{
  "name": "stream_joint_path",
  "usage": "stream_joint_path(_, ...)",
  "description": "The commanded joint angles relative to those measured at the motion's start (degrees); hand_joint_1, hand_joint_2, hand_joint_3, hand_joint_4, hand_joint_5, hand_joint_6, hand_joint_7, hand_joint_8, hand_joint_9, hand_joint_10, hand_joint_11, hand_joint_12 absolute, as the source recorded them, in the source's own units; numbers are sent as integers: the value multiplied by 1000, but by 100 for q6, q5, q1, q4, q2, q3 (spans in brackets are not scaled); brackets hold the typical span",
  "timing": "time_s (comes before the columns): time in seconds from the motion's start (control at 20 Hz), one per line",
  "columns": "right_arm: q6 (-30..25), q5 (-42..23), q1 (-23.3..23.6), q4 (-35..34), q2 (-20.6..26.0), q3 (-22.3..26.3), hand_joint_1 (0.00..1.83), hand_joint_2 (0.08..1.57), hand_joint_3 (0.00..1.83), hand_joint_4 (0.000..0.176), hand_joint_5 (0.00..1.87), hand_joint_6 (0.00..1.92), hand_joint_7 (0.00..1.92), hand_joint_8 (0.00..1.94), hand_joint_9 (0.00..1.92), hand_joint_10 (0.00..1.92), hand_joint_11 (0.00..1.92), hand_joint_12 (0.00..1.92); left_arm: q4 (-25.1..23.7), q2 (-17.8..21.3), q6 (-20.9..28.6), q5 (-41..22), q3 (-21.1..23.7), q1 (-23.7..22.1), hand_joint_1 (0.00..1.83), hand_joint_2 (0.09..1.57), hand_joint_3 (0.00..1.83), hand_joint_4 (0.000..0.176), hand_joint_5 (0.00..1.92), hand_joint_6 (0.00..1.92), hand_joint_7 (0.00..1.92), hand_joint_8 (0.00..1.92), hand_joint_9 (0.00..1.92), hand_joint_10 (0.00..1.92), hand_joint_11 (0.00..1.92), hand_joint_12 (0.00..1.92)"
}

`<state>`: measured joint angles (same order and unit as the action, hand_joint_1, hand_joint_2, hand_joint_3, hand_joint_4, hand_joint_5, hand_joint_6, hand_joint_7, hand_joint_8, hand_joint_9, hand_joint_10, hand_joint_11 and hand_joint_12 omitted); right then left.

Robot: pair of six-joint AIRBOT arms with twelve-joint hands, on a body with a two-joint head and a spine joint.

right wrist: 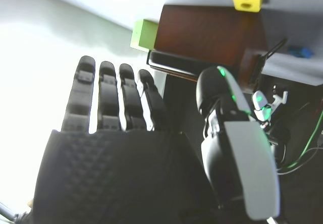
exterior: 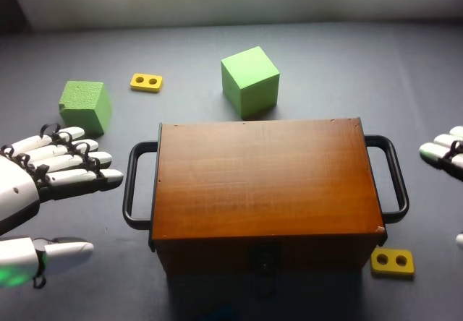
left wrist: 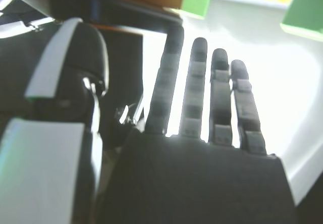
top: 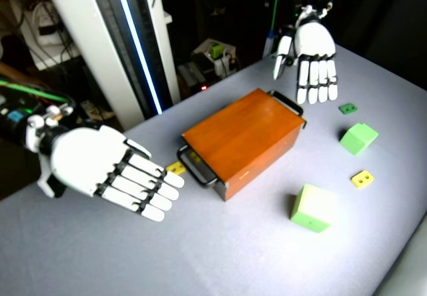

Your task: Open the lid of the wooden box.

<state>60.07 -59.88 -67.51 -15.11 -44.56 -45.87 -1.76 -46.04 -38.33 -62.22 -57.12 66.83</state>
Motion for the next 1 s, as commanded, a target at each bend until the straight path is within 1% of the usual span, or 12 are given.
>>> stream_joint_path(0.0, -8, -540, 21, 49, -11, -26, 397, 1378, 0, 0, 0, 0, 0, 0, 0, 0, 0, 0, 104, -10, 49, -587, -13, -11, 240, 1346, 2, 0, 304, 0, 180, 0, 60, 0, 0, 0)
stream_joint_path(0.2, -9, -279, 126, 170, -90, -69, 400, 1386, 1, 0, 28, 8, 0, 0, 0, 0, 0, 0, 3, -55, 140, -503, -38, -19, 234, 1351, 2, 0, 304, 1, 177, 1, 57, 1, 0, 0)
stream_joint_path(0.25, -10, -134, 208, 242, -145, -104, 353, 1387, 1, 0, 41, 10, 6, 2, 0, 0, 0, 0, 3, -69, 144, -507, -45, -20, 209, 1354, 3, 0, 291, 0, 172, 1, 45, 1, 0, 0)
stream_joint_path(0.3, -10, -121, 219, 247, -152, -108, 353, 1387, 1, 0, 41, 10, 6, 2, 0, 0, 0, 0, 3, -71, 144, -507, -45, -21, 209, 1354, 3, 0, 291, 0, 172, 1, 45, 1, 0, 0)
stream_joint_path(0.45, -16, 74, 341, 319, -294, -194, 427, 1383, 0, 0, 34, 3, 0, 0, 0, 0, 0, 0, -21, -90, 169, -445, -52, -23, 204, 1355, 2, 0, 278, 1, 157, 1, 26, 1, 0, 0)
stream_joint_path(0.6, -21, 229, 420, 361, -401, -258, 446, 1379, 0, 0, 66, 13, 12, 5, 0, 0, 0, 0, -74, -140, 222, -379, -80, -25, 183, 1355, 1, 0, 272, 0, 148, 0, 13, 0, 0, 0)
stream_joint_path(0.7, -22, 308, 458, 378, -448, -290, 388, 1384, 1, 0, 48, 2, 11, 3, 0, 0, 0, 0, -102, -171, 258, -350, -100, -33, 174, 1354, 0, 0, 271, 3, 154, 3, 13, 3, 0, 0)
stream_joint_path(0.95, -26, 487, 583, 454, -564, -373, 400, 1380, 0, 0, 53, 1, 19, 2, 0, 0, 0, 0, -267, -264, 387, -229, -158, -101, 176, 1363, 3, 0, 240, 0, 133, 0, 0, 0, 0, 0)
